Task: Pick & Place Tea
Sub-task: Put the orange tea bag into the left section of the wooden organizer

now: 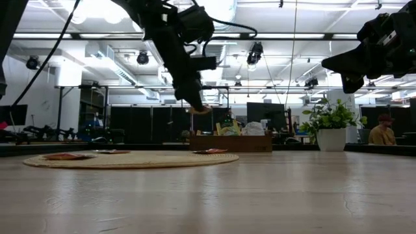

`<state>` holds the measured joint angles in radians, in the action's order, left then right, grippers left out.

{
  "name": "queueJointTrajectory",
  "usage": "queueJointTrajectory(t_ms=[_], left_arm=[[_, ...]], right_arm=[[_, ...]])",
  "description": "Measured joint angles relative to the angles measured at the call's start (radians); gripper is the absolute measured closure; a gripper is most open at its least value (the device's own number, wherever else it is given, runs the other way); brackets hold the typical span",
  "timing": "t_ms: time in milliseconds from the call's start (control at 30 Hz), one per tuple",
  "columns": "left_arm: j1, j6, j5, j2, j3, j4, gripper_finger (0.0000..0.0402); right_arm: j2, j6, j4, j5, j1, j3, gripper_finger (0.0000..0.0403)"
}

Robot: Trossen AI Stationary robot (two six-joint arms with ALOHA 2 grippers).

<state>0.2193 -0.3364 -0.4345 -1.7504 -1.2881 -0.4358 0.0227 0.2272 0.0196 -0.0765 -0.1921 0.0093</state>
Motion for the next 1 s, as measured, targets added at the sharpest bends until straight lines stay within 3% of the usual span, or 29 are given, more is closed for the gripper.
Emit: queueJointTrajectory(t_ms=[400, 767, 1000], left_arm=[[0.15, -0.125, 0.045, -0.039, -0.002, 0.077, 0.0401], [0.234, -0.206, 0.215, -0.103, -0.075, 0.089, 0.0401], [0.239, -0.238, 0.183, -0.209, -0.176, 0.068, 0.0401]], right_arm=[[0.001, 0.0, 0.0, 0.0, 0.0, 0.0, 0.0394], [0.001, 0.0, 0.0, 0.0, 0.0, 0.0, 0.0394], [0.0, 0.0, 0.0, 0.0, 0.0, 0.0, 0.0394]])
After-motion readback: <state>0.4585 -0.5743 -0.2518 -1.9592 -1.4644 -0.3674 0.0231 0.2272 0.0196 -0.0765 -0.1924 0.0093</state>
